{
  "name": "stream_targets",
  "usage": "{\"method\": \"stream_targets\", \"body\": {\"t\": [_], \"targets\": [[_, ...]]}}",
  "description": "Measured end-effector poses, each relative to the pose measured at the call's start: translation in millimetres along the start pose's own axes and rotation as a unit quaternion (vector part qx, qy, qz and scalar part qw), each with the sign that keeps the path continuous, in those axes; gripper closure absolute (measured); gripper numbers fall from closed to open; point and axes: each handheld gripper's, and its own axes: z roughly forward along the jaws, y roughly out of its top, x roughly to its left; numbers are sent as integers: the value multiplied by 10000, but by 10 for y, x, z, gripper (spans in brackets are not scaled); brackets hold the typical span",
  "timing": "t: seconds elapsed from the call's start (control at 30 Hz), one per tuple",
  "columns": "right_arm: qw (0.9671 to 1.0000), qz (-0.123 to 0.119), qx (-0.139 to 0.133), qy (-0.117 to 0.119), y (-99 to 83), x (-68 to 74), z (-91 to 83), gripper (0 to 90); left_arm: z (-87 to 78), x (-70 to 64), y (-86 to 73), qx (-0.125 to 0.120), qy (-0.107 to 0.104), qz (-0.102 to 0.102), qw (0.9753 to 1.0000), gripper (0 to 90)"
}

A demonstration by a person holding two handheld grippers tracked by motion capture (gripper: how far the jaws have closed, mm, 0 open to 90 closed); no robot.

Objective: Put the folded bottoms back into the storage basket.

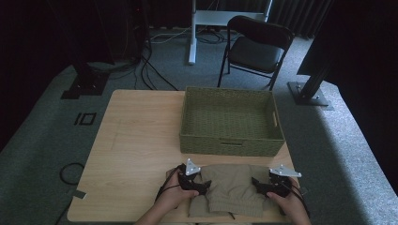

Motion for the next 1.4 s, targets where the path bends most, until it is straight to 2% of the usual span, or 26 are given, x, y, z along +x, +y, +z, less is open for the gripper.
{"method": "stream_targets", "body": {"t": [0.03,0.1,0.17,0.2,0.23,0.3,0.4,0.5,0.57,0.6,0.63,0.8,0.87,1.27,1.37,1.4], "targets": [[10000,34,-1,-44,1,14,4,169,9,-19,4,22,20,70,10000,178],[10000,14,5,-71,1,22,4,179,16,-19,9,10,-3,64,10000,179],[10000,11,-34,-80,-3,43,-4,287,25,-15,23,-20,-46,75,10000,220],[9998,203,-67,-42,3,48,-21,371,32,-18,30,-41,-21,76,10000,281],[9997,232,-42,-2,8,47,-30,422,41,-31,36,-49,-16,94,9999,328],[9997,209,76,96,25,51,-51,533,55,-52,49,-30,19,218,9998,385],[9997,0,209,160,49,82,-54,630,80,-86,69,-24,5,379,9993,481],[9994,-165,255,162,61,123,-57,691,95,-105,79,-34,-91,394,9992,621],[9993,-237,256,141,61,138,-59,709,95,-105,79,-34,-91,394,9992,652],[9991,-359,239,54,57,179,-62,734,103,-78,89,-53,-194,214,9996,705],[9991,-365,227,8,54,197,-64,740,104,-76,89,-55,-204,167,9996,724],[9988,-411,263,-74,79,226,-66,768,100,-58,88,-111,-277,71,9995,757],[9989,-361,290,-44,102,221,-74,775,86,-45,95,-123,-328,3,9994,769],[9997,-208,40,118,236,224,-212,791,-16,-20,167,-296,-474,-118,9984,774],[9997,-159,-46,162,261,234,-251,791,-57,-7,199,-361,-444,-81,9983,774],[9996,-127,-113,213,286,243,-290,791,-105,1,240,-460,-455,-75,9979,774]]}}
